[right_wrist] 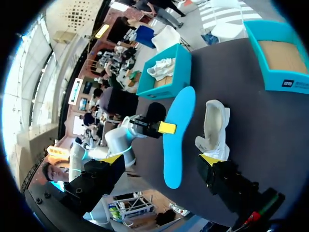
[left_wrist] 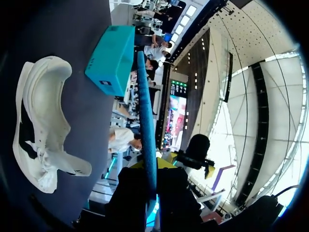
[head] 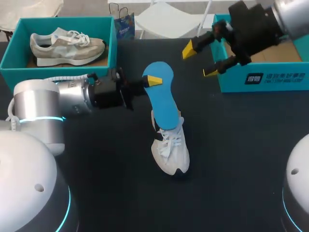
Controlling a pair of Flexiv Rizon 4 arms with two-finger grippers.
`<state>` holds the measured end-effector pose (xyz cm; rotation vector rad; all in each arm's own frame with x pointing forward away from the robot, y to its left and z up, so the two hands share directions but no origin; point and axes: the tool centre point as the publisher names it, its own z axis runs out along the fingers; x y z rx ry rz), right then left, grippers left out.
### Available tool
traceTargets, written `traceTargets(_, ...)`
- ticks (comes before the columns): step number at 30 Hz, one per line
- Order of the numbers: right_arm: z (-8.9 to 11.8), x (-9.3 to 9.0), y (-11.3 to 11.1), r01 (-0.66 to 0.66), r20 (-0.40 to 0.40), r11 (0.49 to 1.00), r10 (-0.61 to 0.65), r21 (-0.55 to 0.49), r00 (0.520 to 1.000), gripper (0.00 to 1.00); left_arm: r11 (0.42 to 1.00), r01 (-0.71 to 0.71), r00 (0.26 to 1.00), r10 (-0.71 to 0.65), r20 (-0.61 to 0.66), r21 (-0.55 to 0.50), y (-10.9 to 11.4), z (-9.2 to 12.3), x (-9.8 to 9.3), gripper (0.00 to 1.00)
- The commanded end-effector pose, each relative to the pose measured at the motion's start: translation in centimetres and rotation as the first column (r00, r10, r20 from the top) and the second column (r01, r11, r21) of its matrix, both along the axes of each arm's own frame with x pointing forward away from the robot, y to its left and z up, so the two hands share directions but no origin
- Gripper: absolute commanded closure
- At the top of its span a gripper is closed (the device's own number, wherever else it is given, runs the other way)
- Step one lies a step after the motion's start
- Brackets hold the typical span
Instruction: Take the shoe out of the shoebox, open the shoe tongue, remove and reinsert the insole, then place the shoe into the shoebox
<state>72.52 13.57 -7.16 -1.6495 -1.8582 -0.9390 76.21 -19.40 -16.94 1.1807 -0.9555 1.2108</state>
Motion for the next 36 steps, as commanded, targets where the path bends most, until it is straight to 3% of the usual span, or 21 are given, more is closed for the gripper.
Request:
traceTargets(1, 0.7, 0.2, 0.3, 0.067, -0.008, 0.945, -0.073, -0.319, 0.997, 0.00, 1.000, -0.013, 1.000, 0.013, 0.010, 0.007, -0.3, 0.5, -0.1, 1.00)
traceTargets(17, 0.7, 0.2, 0.3, 0.067, -0.008, 0.945, -0.073, -0.319, 0.997, 0.00, 0.991, -0.097, 0.981, 0.080, 0.179, 0.089, -0.8, -0.5, 0.9, 1.00)
traceTargets(24, -0.6, 0.4, 3.1, 0.141, 0.057, 0.820, -0.131, -0.554, 0.990, 0.00, 0.992, -0.110, 0.981, 0.098, 0.168, 0.068, -1.4, -0.9, 1.2, 1.00)
traceTargets(31, -1.2, -0.1, 4.8, 0.170, 0.140, 0.720, -0.102, -0.673, 0.985, 0.00, 0.992, -0.104, 0.977, 0.087, 0.197, 0.076, -2.3, -1.2, 1.0, 1.00)
traceTargets(33, -1.2, -0.1, 4.8, 0.170, 0.140, 0.720, -0.102, -0.673, 0.985, 0.00, 0.992, -0.104, 0.977, 0.087, 0.197, 0.076, -2.3, -1.2, 1.0, 1.00)
traceTargets(36, -2.2, 0.2, 6.7, 0.129, 0.127, 0.675, -0.053, -0.726, 0.990, 0.00, 0.992, -0.104, 0.977, 0.087, 0.197, 0.076, -2.3, -1.2, 1.0, 1.00)
